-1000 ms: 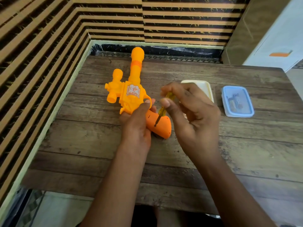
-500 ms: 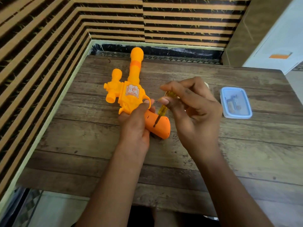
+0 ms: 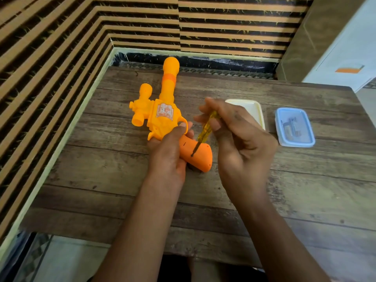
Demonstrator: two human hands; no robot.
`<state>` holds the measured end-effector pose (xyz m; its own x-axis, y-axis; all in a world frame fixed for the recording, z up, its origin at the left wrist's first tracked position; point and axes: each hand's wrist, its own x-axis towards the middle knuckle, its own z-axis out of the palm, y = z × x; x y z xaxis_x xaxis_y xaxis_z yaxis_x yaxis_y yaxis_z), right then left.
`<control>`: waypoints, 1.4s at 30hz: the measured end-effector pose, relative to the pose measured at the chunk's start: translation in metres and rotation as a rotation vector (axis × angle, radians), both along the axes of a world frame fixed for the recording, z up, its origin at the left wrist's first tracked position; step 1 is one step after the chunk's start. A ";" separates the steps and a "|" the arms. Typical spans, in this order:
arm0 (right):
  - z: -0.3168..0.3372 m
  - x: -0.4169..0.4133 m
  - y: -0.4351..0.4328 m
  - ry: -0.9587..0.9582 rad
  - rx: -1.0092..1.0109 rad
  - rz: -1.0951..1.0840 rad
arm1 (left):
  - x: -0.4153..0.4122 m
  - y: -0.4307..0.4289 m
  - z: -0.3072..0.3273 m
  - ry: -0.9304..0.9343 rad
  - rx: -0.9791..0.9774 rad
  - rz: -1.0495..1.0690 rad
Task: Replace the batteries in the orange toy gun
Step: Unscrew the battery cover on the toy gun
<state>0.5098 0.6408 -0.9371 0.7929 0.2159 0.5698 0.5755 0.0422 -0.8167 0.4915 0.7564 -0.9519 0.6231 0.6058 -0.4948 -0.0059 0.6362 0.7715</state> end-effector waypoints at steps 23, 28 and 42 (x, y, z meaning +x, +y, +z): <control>0.000 -0.003 -0.001 -0.017 0.004 -0.032 | -0.002 0.000 0.000 0.002 -0.011 -0.021; 0.001 -0.002 -0.002 -0.042 -0.028 0.000 | -0.002 0.000 -0.002 0.005 -0.008 -0.021; 0.003 -0.004 -0.001 -0.016 -0.014 0.011 | -0.003 0.000 -0.001 0.007 -0.009 -0.039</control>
<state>0.5062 0.6397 -0.9344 0.7809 0.2328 0.5796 0.5884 0.0374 -0.8077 0.4888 0.7567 -0.9529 0.6424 0.5767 -0.5048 0.0245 0.6429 0.7656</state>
